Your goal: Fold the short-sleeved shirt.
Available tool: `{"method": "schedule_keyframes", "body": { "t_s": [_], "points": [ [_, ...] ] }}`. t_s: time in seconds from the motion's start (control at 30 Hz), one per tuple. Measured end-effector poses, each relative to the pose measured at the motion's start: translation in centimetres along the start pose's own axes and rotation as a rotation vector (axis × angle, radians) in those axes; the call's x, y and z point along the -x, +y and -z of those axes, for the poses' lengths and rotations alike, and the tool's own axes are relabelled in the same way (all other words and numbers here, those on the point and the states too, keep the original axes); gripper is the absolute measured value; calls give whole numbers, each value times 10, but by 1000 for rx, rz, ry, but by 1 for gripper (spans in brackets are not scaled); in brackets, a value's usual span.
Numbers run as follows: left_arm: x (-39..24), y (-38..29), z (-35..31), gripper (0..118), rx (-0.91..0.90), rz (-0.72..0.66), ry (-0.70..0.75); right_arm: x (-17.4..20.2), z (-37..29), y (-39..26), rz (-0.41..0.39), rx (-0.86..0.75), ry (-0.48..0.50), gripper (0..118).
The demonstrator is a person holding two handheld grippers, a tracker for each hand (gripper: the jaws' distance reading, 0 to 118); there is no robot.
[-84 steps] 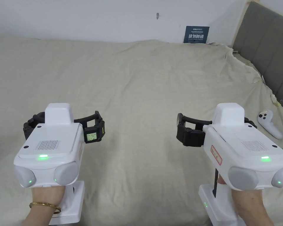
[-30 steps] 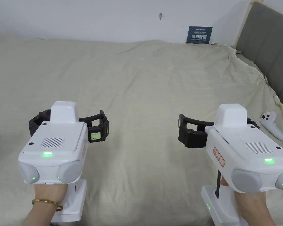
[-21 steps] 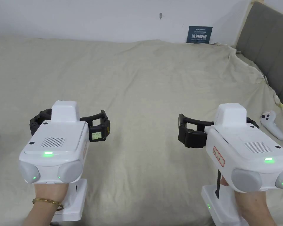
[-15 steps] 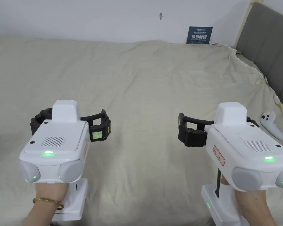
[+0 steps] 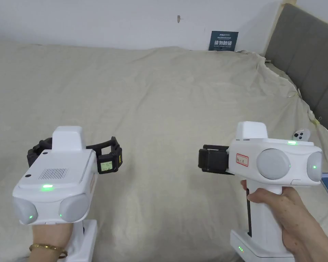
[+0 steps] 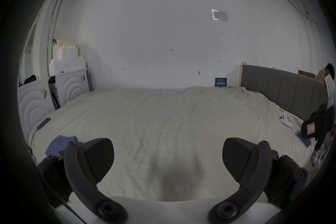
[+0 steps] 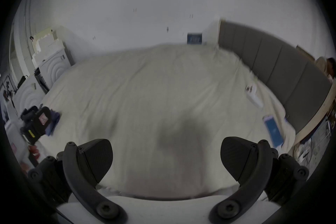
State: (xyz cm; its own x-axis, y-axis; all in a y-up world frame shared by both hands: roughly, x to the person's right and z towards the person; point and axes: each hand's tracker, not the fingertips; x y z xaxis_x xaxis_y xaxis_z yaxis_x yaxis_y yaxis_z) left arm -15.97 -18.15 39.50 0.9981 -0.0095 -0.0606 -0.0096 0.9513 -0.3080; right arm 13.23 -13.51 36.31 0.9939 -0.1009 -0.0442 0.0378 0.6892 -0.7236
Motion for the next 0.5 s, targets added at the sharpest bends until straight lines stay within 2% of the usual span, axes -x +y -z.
{"method": "schedule_keyframes", "body": {
  "t_s": [0.1,0.17,0.3,0.47,0.5],
  "points": [
    [-2,-18,-5,118,65,-16,-12,3,0,-10,55,51,9,116],
    [-4,-29,-8,118,110,-10,-21,8,-4,-17,88,75,-24,116],
    [-7,-45,-10,118,150,-2,-39,15,-2,-20,37,184,-46,116],
    [-8,-55,-6,118,186,-10,-41,16,10,-28,40,188,-54,116],
    [-8,-56,-6,118,191,-11,-41,18,13,-28,25,214,-93,116]
  ]
}}
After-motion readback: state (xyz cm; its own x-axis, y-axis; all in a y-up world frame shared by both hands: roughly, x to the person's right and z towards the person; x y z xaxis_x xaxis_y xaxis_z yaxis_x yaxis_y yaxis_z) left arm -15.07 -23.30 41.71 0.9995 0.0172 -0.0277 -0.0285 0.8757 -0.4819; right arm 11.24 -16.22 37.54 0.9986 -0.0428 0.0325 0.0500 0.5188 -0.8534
